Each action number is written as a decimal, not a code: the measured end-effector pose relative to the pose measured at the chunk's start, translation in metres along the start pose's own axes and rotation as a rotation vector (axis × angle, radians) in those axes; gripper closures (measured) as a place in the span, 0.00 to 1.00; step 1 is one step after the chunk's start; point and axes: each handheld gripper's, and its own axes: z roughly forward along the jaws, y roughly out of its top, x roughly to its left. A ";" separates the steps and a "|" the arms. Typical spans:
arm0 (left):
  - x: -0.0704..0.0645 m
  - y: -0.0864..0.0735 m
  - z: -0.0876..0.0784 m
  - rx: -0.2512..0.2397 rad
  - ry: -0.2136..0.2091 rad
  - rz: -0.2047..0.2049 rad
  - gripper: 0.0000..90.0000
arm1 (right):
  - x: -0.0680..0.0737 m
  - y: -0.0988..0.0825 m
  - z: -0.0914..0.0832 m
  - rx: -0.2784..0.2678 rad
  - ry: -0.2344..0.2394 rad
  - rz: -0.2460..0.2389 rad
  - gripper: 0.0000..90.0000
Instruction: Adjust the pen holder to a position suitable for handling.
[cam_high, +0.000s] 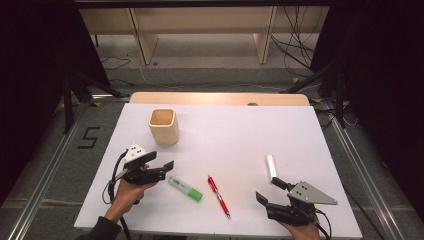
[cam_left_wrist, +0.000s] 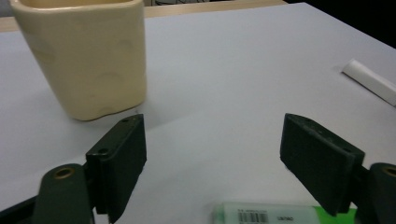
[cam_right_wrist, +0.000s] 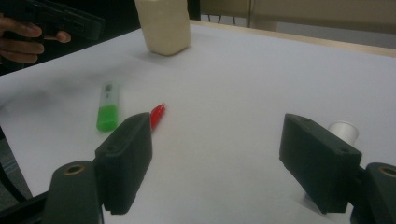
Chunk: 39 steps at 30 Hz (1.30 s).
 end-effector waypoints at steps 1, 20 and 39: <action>0.002 0.001 0.001 0.011 0.011 0.001 0.28 | 0.000 0.000 0.000 0.002 0.001 -0.001 0.29; 0.059 0.017 0.022 0.080 0.241 -0.079 0.91 | 0.001 -0.001 0.001 0.005 0.007 -0.003 0.29; 0.108 0.037 0.066 0.106 0.281 -0.147 0.99 | 0.000 -0.001 0.003 0.009 0.027 0.010 0.29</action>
